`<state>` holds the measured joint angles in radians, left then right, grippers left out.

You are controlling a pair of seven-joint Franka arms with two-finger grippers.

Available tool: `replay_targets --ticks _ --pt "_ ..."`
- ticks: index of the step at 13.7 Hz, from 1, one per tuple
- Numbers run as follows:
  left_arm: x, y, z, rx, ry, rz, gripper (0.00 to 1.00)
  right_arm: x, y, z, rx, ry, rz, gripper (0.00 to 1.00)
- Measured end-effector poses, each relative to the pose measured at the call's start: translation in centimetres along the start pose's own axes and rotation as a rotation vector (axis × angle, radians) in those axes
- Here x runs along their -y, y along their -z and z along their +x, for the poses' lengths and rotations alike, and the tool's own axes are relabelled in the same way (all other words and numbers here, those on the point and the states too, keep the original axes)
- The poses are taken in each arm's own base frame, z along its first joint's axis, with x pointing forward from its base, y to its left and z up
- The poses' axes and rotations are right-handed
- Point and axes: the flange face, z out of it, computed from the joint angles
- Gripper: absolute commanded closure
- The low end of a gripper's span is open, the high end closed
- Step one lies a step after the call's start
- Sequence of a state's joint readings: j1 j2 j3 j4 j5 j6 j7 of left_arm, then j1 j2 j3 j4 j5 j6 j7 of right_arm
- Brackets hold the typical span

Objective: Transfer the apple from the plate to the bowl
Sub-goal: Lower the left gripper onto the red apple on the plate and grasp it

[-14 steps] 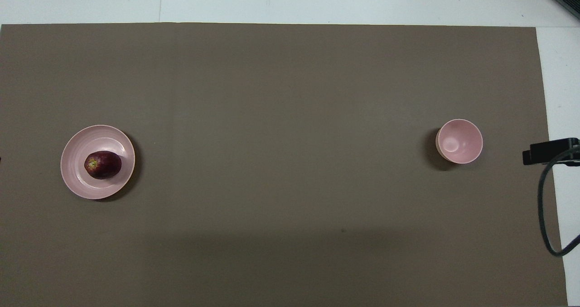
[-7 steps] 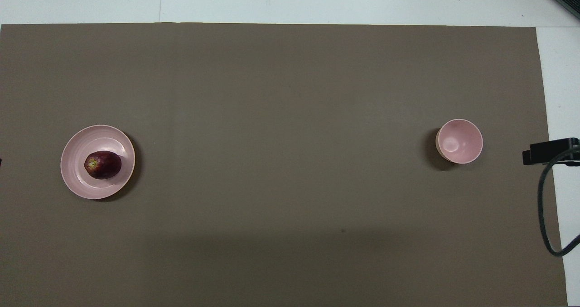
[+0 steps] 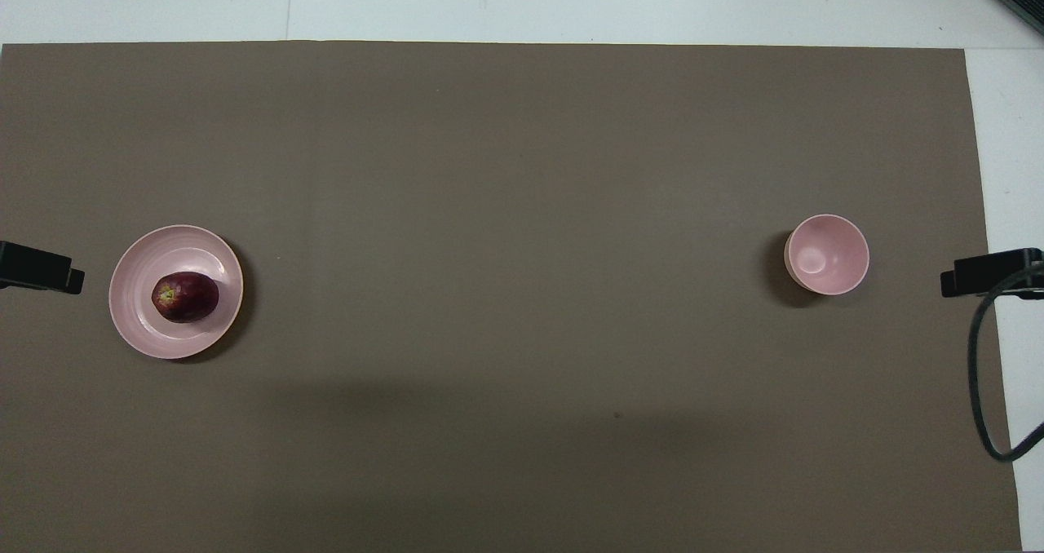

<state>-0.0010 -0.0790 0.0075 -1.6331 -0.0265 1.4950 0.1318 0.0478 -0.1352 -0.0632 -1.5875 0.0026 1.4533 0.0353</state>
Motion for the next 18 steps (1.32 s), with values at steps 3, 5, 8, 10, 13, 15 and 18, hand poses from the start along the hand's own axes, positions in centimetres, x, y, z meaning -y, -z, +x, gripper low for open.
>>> replay_targets --ticks 3,5,8,10,13,15,18 --pt "1.3 -5.4 1.3 -0.017 0.021 0.000 0.00 0.0 0.0 0.0 0.000 0.000 0.000 0.00" --pt "2.8 -9.2 1.9 -0.060 0.043 0.004 0.00 0.0 0.0 0.0 0.000 0.000 0.000 0.00" --pt "3.9 -13.8 2.0 -0.108 0.056 0.011 0.00 0.0 0.0 0.0 0.000 0.000 0.000 0.00" --pt "3.9 -17.0 1.9 -0.148 0.057 0.018 0.00 0.0 0.0 0.0 0.000 0.000 0.000 0.00" --pt "3.9 -21.5 1.2 -0.155 0.058 0.022 0.00 0.0 0.0 0.0 0.000 0.000 0.000 0.00" --pt "4.1 -23.8 1.4 -0.156 0.062 0.026 0.00 0.0 0.0 0.0 0.000 0.000 0.000 0.00" --pt "4.3 -26.8 2.1 -0.166 0.063 0.034 0.00 0.0 0.0 0.0 0.000 0.000 0.000 0.00"
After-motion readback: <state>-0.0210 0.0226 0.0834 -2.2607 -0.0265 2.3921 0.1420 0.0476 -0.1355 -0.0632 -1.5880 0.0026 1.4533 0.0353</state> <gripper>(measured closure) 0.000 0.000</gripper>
